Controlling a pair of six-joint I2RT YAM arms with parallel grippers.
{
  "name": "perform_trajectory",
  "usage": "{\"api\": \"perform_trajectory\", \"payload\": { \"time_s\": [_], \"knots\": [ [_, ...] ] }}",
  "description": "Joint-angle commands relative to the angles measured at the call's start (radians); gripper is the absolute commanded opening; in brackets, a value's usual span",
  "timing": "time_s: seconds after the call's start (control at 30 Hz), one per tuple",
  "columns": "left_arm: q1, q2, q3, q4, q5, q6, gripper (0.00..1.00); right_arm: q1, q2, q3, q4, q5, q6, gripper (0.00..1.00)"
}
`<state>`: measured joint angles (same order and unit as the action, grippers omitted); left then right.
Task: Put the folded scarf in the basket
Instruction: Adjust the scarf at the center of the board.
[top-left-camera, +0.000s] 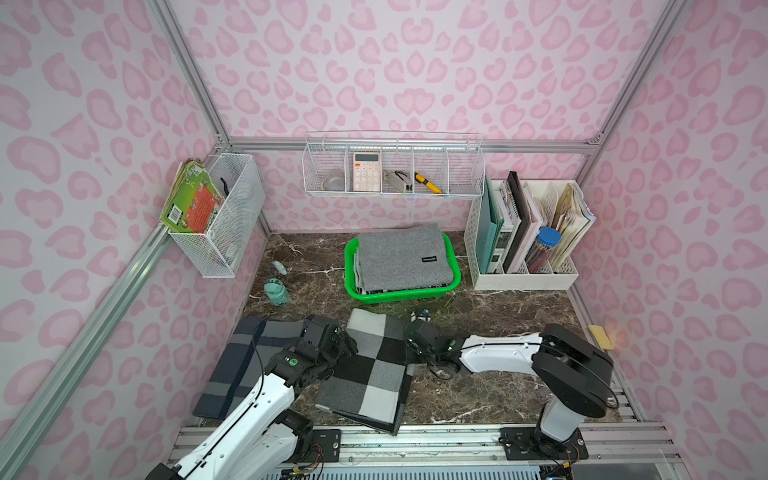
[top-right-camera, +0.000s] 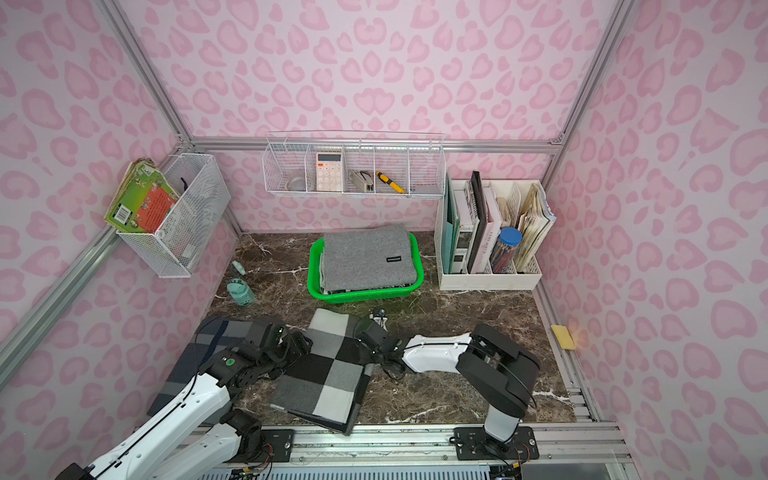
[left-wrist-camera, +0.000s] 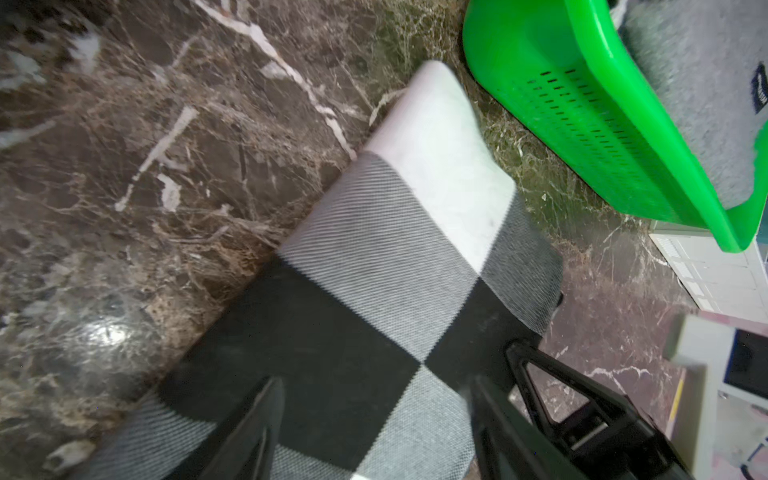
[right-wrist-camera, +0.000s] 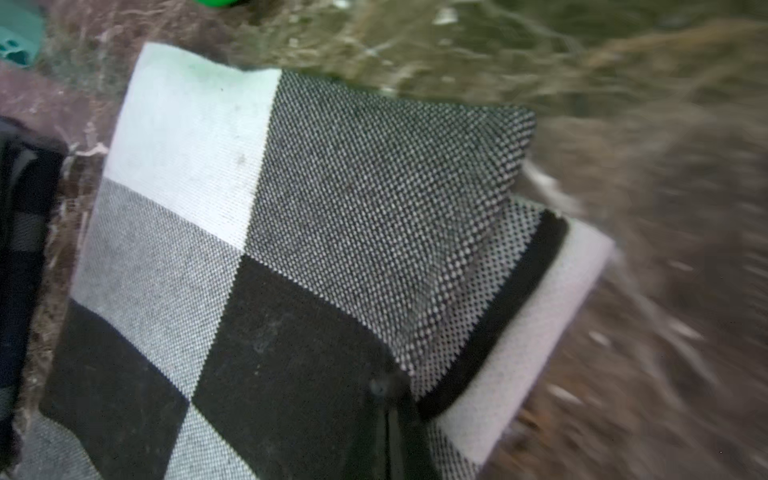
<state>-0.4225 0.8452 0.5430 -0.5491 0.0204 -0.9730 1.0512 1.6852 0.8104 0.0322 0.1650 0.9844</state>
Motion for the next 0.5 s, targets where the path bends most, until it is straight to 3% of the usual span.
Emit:
{"api": "perform_trajectory", "payload": {
  "time_s": [0.0, 0.1, 0.23, 0.3, 0.37, 0.47],
  "knots": [
    [-0.011, 0.020, 0.002, 0.047, 0.059, -0.001, 0.75, -0.010, -0.108, -0.109, -0.017, 0.099, 0.085, 0.00],
    [-0.027, 0.046, 0.004, 0.075, 0.079, -0.007, 0.75, -0.055, -0.190, -0.211, -0.039, 0.092, 0.149, 0.00],
    [-0.049, 0.063, 0.009, 0.071, 0.094, -0.020, 0.75, -0.089, -0.302, -0.300, -0.042, 0.120, 0.169, 0.13],
    [-0.072, 0.059, 0.029, 0.018, 0.043, -0.015, 0.75, -0.099, -0.371, -0.323, -0.046, 0.141, 0.170, 0.16],
    [-0.088, 0.061, 0.064, -0.077, -0.014, -0.005, 0.76, -0.101, -0.452, -0.347, -0.039, 0.180, 0.154, 0.32],
    [-0.090, 0.058, 0.084, -0.146, -0.020, 0.008, 0.78, -0.104, -0.544, -0.358, -0.044, 0.231, 0.107, 0.44]
  ]
}}
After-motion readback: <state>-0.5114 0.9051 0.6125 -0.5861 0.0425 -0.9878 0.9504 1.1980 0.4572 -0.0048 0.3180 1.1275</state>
